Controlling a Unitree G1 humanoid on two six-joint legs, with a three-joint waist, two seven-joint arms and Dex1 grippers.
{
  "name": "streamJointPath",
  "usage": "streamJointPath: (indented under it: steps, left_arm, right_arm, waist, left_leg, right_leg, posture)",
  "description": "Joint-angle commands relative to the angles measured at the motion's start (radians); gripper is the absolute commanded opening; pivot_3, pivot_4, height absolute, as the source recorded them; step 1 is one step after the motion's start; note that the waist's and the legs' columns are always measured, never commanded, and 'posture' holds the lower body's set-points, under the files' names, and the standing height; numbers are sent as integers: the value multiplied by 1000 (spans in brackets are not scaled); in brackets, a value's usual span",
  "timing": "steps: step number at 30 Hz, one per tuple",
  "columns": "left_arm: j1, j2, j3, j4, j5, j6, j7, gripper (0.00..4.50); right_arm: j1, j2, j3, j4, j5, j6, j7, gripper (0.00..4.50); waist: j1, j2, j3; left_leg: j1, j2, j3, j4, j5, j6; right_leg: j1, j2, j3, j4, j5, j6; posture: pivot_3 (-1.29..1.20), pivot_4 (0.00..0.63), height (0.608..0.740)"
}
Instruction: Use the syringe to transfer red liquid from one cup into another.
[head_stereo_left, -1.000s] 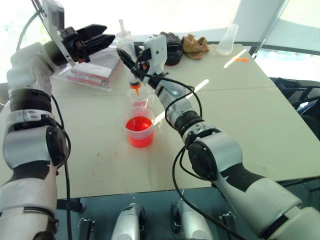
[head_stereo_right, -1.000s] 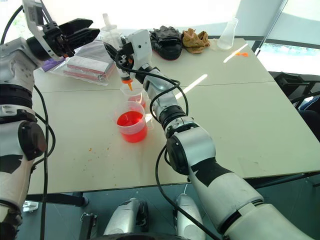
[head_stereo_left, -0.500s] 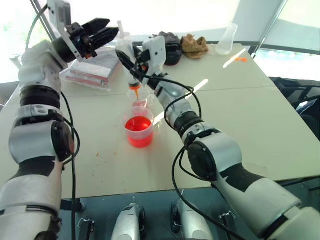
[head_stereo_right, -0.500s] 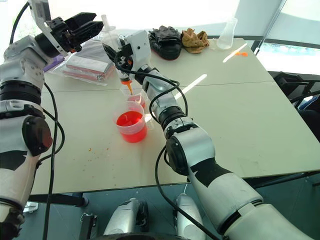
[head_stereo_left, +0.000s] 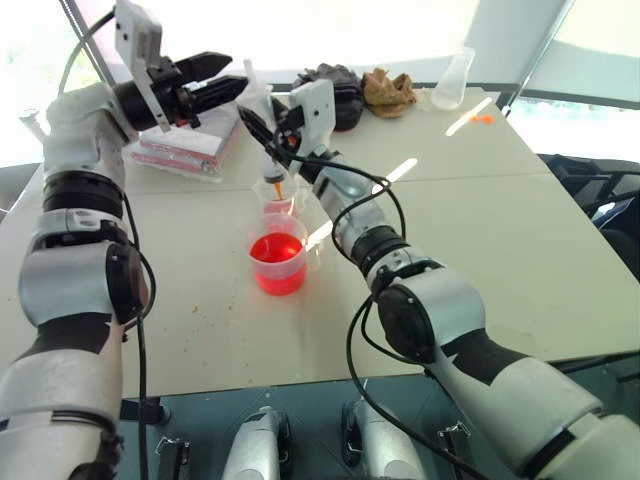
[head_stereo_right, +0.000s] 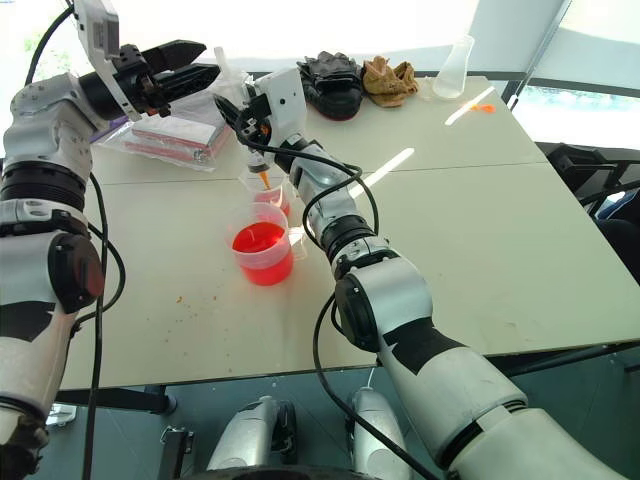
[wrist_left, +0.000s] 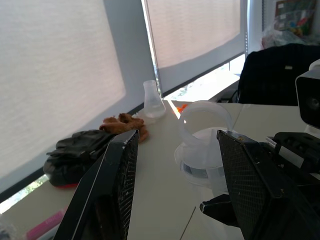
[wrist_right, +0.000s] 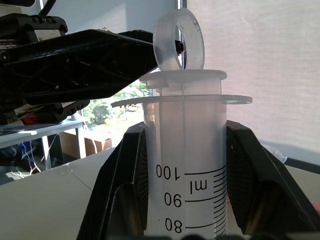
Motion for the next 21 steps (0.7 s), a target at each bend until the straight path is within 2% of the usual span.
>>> streamJointPath:
  steps: [1,13,17,21]
  left_arm:
    - [-1,-4,-26,1,23,-4,-18,2585]
    - [5,7,-15,1,21,-15,4,2585]
    - [-12,48,76,-23,-64,65,49,2585]
    - [44,107,176,-132,-165,186,89,2585]
  right_arm:
    - [-47,21,1,-56,5,-41,4,1462]
    - [-49,15,-1,-55,5,-43,-5,1462]
    - [-53,-2,-8,-57,9,-44,-17,1462]
    - [-79,-53,-24,-78,23,-54,-17,1462]
  waist:
    - [0,0,0]
    - [0,0,0]
    - [-2,0,0]
    - [-9,0,0]
  left_leg:
    - [0,0,0,0,0,0]
    - [0,0,0,0,0,0]
    - [0,0,0,0,0,0]
    - [0,0,0,0,0,0]
  right_leg:
    - [0,0,0,0,0,0]
    - [0,0,0,0,0,0]
    - [0,0,0,0,0,0]
    - [-1,0,0,0,0,0]
  posture:
    - [0,150,740]
    - [0,150,740]
    - [0,150,740]
    - [0,150,740]
